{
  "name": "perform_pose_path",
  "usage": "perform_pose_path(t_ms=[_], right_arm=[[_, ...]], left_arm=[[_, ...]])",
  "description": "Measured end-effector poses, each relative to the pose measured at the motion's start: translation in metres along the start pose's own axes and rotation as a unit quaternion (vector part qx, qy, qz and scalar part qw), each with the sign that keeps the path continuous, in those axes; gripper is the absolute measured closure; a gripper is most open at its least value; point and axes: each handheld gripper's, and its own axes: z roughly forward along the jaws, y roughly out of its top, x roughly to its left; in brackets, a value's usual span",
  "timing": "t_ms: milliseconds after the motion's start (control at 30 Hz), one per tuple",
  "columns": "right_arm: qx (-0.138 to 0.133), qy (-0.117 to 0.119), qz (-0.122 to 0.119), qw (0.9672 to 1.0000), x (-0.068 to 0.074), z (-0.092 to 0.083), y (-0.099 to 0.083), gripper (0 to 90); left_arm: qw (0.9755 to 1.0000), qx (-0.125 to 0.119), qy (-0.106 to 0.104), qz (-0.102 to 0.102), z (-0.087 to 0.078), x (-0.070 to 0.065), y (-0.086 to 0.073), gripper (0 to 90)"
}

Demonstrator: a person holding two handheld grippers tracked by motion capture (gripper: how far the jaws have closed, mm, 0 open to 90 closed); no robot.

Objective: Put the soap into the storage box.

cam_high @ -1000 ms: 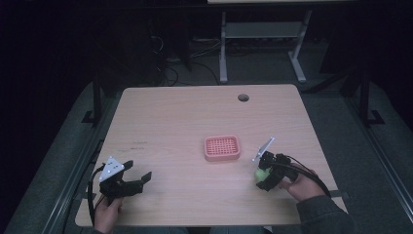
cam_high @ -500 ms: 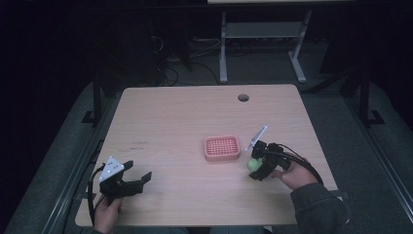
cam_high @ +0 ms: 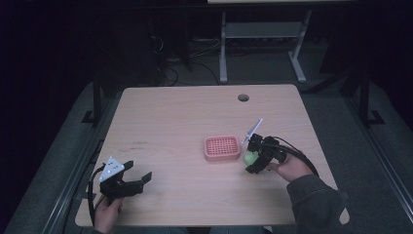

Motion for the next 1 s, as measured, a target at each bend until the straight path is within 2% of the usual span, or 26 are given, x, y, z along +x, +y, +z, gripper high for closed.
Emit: perform_pose_path(t_ms=[133, 267, 500, 600, 667, 1000], right_arm=[[-0.007, 0.006, 0.003, 1.0, -0.005, 0.0, 0.003, 25.9], [0.001, 0.003, 0.004, 1.0, -0.007, 0.002, 0.009, 25.9], [0.006, 0.0, -0.008, 1.0, -0.008, 0.005, 0.022, 25.9], [0.001, 0.009, -0.007, 0.9999, -0.009, 0.006, 0.027, 25.9], [0.006, 0.003, -0.011, 0.9999, -0.01, 0.008, 0.032, 25.9], [0.011, 0.005, -0.02, 0.9997, -0.013, 0.006, 0.054, 25.9]], left_arm=[[1.0, 0.001, 0.0, 0.0, 0.0, 0.0, 0.0, 14.3], [1.0, 0.0, 0.0, 0.0, 0.0, 0.0, 0.0, 14.3], [1.0, -0.001, -0.002, 0.001, 0.0, 0.0, 0.0, 14.2], [1.0, 0.0, -0.002, 0.0, 0.0, 0.0, 0.0, 14.3], [1.0, -0.001, -0.002, 0.0, 0.0, 0.0, 0.0, 14.3], [1.0, -0.001, -0.002, 0.001, -0.001, 0.0, 0.001, 14.3]])
